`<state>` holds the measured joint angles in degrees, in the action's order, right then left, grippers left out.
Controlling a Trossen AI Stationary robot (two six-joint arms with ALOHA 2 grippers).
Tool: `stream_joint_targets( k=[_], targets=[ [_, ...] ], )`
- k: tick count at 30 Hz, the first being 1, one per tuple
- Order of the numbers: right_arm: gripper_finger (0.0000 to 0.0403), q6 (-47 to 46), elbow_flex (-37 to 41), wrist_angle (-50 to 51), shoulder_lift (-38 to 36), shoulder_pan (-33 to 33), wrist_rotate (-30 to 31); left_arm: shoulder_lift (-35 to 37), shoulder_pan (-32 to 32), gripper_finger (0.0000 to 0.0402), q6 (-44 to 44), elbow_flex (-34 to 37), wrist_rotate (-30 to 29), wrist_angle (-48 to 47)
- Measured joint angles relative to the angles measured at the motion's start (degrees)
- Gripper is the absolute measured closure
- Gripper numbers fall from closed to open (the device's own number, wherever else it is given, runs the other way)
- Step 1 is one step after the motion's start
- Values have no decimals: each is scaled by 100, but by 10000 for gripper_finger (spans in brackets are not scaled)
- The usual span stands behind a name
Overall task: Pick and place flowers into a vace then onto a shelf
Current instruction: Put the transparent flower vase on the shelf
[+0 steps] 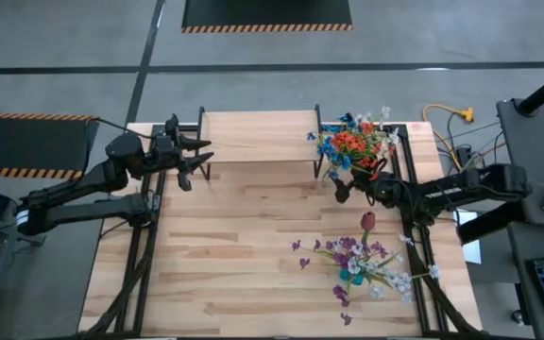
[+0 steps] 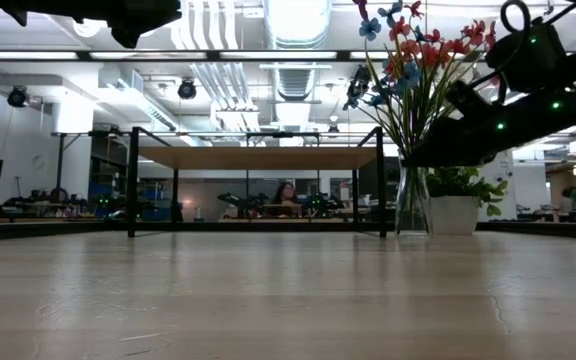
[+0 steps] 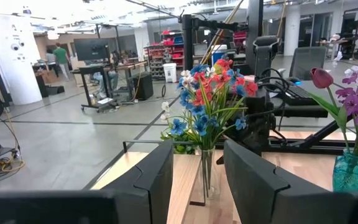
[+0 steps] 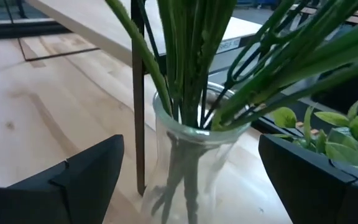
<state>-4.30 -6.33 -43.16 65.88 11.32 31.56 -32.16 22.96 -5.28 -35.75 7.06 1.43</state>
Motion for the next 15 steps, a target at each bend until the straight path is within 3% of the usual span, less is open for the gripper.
stream_joint_targets(
  k=[10,15],
  targets=[
    [40,153,-1,-849,678,228,-52,0,0,274,0,0,-1,-48],
    [74,153,-2,-1057,817,277,-48,0,0,274,0,0,1,-46]
  ],
)
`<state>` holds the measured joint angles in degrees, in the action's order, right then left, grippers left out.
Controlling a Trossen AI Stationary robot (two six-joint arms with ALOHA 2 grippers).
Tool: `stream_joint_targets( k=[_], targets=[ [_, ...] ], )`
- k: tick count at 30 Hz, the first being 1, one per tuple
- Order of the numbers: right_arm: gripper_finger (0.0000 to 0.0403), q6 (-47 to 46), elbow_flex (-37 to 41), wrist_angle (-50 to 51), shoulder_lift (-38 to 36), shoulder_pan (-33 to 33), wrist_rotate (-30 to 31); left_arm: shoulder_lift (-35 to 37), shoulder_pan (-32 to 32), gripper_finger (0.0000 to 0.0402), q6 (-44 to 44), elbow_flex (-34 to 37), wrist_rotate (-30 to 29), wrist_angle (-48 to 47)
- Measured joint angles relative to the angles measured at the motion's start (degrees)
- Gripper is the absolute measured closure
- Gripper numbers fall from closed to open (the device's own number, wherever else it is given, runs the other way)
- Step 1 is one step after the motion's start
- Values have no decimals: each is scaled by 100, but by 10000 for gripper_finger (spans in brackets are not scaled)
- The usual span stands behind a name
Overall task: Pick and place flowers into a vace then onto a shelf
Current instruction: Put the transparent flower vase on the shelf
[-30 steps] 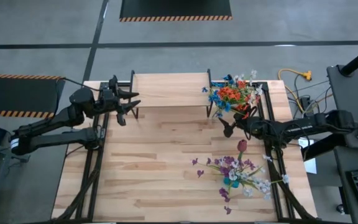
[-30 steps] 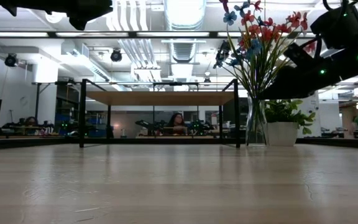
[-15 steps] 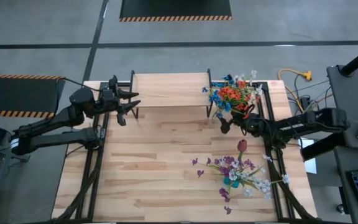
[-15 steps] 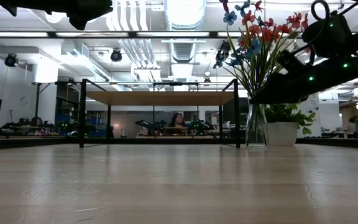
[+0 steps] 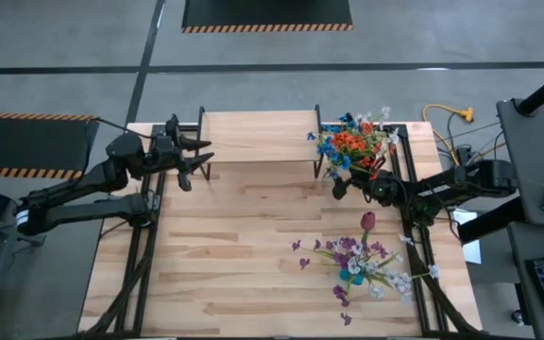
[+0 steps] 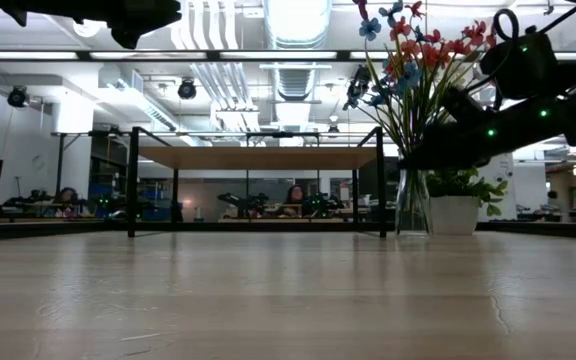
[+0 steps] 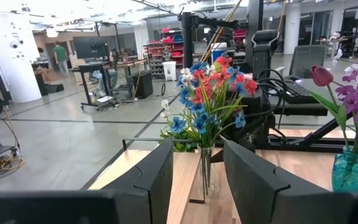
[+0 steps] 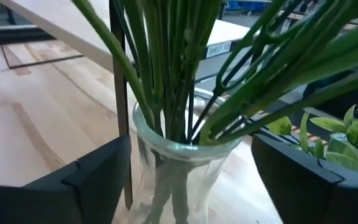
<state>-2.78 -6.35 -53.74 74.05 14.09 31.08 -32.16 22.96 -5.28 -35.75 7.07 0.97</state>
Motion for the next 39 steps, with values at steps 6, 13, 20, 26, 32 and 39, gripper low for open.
stream_joint_targets(
  k=[6,13,20,26,32,39],
  targets=[
    [129,-8,0,-109,35,24,0,0,0,274,0,0,0,0],
    [184,-23,0,-135,121,28,-1,0,0,274,0,0,-2,-66],
    [226,-27,0,-125,68,24,7,0,0,274,0,0,-2,-151],
    [226,-157,0,-124,-32,17,8,62,0,274,0,0,-36,-136],
    [225,-165,0,-28,-435,-120,-3,187,2,274,0,0,-186,-122],
    [225,-172,2,477,-1124,-267,8,325,0,274,0,0,-187,-122]
  ],
)
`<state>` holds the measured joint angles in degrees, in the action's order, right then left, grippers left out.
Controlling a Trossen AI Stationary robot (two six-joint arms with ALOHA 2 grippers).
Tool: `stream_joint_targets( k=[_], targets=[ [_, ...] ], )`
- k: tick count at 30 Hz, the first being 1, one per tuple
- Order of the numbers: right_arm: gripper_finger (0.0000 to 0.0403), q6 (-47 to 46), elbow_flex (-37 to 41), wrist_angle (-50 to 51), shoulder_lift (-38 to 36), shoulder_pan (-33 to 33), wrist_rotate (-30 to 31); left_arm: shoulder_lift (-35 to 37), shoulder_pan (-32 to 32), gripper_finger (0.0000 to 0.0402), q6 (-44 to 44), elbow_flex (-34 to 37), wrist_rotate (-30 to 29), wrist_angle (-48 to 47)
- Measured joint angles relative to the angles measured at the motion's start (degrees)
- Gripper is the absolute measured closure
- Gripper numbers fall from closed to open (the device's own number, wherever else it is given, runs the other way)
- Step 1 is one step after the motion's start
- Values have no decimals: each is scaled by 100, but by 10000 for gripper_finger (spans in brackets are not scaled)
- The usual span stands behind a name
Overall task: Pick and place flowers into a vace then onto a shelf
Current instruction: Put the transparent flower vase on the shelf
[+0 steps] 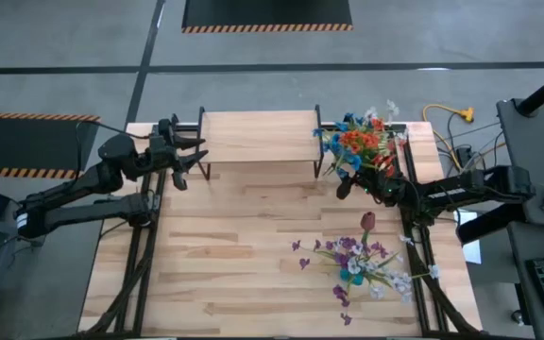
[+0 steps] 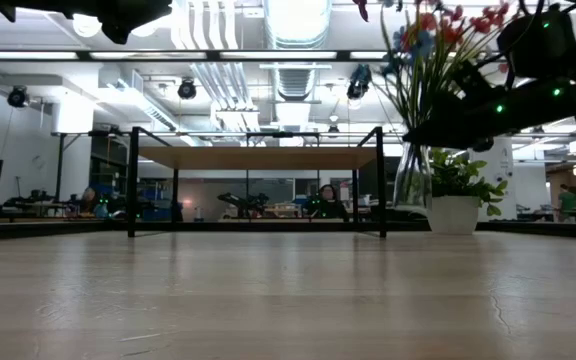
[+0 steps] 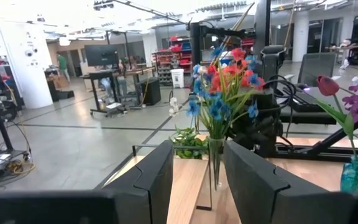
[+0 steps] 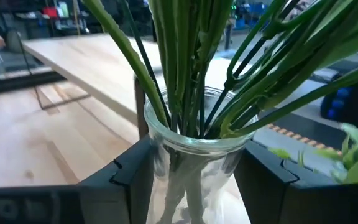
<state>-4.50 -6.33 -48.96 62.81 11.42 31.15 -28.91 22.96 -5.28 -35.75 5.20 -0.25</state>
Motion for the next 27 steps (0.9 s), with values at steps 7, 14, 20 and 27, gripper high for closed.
stream_joint_targets(
  k=[7,14,20,27],
  targets=[
    [225,108,-680,1634,-754,-232,-18,7,0,274,2,0,-1,-2],
    [225,-265,-1504,3642,-1157,-267,275,35,0,274,2,0,-5,-95],
    [225,-14,-1905,3925,-1504,-481,155,107,0,274,4,0,-6,-146],
    [225,-174,-2518,5155,-1703,-636,167,125,-2,274,4,0,-6,-149]
  ],
)
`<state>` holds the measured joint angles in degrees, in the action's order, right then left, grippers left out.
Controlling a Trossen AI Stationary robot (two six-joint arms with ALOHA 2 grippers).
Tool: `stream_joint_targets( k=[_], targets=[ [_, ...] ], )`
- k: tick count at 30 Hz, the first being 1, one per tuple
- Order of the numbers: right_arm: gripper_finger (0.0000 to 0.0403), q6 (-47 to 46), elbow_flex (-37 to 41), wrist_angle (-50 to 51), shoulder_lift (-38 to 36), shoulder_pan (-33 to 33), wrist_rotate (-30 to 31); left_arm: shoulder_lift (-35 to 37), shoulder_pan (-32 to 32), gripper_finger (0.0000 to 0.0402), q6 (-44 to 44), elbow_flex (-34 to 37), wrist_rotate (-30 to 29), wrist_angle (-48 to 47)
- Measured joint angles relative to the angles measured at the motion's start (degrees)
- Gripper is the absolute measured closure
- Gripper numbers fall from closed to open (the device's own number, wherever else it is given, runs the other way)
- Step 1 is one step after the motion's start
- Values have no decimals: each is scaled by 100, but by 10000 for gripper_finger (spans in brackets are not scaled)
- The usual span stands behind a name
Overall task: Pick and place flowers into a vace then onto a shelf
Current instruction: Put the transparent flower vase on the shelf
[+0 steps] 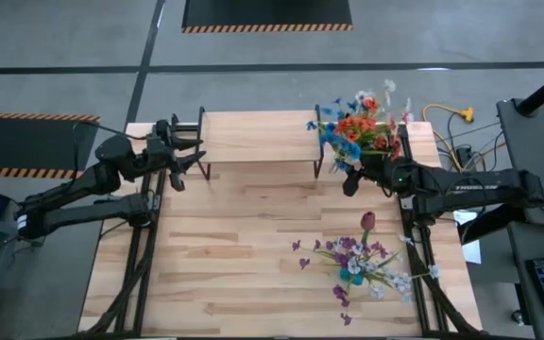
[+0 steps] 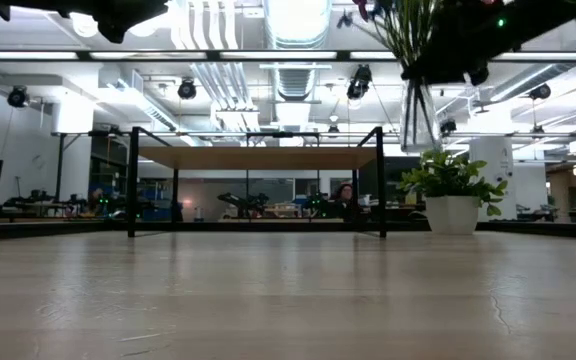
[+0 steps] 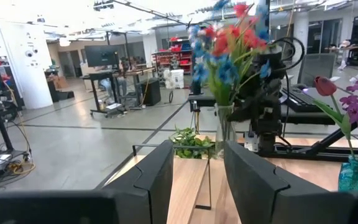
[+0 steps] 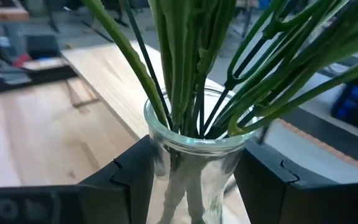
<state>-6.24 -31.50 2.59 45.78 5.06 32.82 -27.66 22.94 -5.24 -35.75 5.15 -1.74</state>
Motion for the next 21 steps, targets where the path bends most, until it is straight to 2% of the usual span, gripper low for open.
stream_joint_targets(
  k=[5,10,16,21],
  targets=[
    [225,227,-241,-194,12,-36,-744,-2,0,274,41,0,2,-2],
    [225,410,-479,-181,142,-33,-775,7,0,274,129,0,0,-1],
    [225,906,-906,-574,496,21,-1184,-2,0,274,129,0,0,-2],
    [225,1311,-1251,-933,1021,358,-1577,4,0,274,131,0,2,-2]
  ],
)
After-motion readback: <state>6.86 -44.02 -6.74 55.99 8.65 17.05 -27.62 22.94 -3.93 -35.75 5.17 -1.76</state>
